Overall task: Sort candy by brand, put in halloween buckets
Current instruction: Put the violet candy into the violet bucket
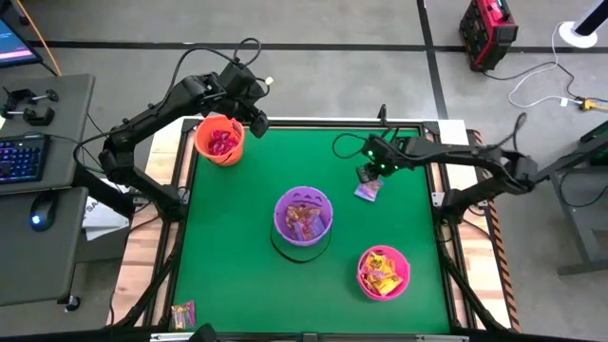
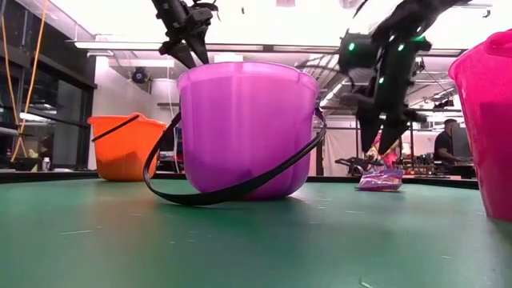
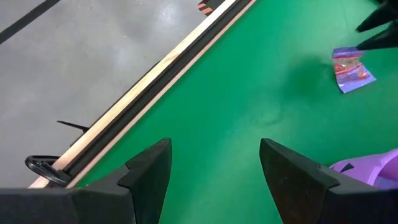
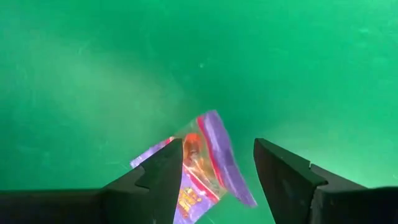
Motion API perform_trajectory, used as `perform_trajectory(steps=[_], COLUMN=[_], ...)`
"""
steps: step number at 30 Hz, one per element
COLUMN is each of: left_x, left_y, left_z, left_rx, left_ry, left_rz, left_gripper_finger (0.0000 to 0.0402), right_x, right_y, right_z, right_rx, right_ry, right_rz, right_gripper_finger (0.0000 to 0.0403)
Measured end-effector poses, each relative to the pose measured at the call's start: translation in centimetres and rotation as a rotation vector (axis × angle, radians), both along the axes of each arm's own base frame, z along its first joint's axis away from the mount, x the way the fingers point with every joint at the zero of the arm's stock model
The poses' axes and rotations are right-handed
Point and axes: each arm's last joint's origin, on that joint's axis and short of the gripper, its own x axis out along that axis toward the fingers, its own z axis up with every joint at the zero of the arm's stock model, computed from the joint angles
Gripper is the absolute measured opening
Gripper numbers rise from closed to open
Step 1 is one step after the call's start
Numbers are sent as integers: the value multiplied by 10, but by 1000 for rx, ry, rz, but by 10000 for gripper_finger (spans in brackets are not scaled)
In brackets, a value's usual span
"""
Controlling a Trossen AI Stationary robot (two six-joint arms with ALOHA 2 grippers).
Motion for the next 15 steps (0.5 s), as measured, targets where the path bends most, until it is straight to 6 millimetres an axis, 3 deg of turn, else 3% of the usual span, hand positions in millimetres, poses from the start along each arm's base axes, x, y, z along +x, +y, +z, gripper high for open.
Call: perform_trajectory(steps=[12, 15], left_x=[-1, -4], left_y=[-1, -4], left_z=[-1, 4], left_rx=[-29, -36], left_ry=[-5, -31], left_rz=[35, 11], left_gripper_finger=[232, 232], right_x=[11, 13], right_y=[-25, -24], right_z=[-52, -54], right_rx=[199, 206], right_ry=[111, 111], right_rz=[276, 283], right_gripper_finger=[191, 158])
